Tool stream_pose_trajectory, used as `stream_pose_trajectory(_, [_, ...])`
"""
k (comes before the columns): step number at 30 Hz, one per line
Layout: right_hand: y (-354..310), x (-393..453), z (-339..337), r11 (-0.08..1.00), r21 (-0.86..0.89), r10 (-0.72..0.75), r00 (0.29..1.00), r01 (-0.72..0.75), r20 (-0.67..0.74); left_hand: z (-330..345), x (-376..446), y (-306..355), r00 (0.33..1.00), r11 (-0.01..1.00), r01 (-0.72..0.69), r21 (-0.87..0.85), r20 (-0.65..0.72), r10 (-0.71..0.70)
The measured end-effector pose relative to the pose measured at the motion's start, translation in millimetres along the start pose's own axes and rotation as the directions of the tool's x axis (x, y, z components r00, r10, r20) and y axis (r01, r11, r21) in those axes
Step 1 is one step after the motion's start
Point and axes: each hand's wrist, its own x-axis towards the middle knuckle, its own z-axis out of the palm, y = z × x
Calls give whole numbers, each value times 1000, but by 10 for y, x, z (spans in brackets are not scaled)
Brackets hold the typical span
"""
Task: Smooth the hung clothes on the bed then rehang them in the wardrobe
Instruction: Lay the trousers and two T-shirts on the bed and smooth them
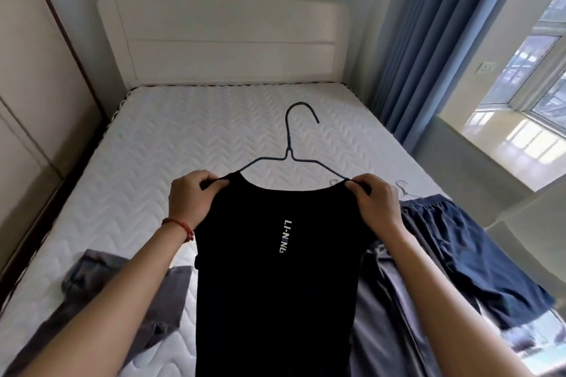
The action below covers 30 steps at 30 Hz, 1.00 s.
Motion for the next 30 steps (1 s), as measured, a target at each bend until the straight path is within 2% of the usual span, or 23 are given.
stream_pose_trajectory(11, [817,849,1066,998,-7,63,989,-62,133,1022,525,-790,981,980,185,77,39,-188])
stream_pose_trajectory(19, [1523,1453,2092,998,-22,61,974,-58,218,1842,881,-1509,956,949,292,119,-57,-287])
stream_pose_trajectory(21, [1615,1637,2385,998,-27,66,974,-62,218,2041,1028,-1693,948,931,311,190,-137,-288])
stream_pose_trajectory(23, [1749,1751,2714,995,-98,53,965,-28,255,2260,1126,-1897,935,870,351,347,-190,-301])
stream_pose_trajectory(25, [1963,1749,2975,982,-187,75,941,-12,331,2501,1049,-2089,928,815,371,445,-138,-347])
stream_pose_trajectory(26, [2106,1706,3055,982,-180,116,926,-53,360,2629,931,-2184,932,813,351,464,-87,-353])
stream_pose_trajectory(28, [2449,1536,3101,974,-94,224,897,-204,380,2877,554,-2395,949,824,265,501,18,-316])
stream_pose_trajectory(30, [2826,1277,3022,931,-20,349,875,-364,335,3090,70,-2607,948,816,185,548,119,-295])
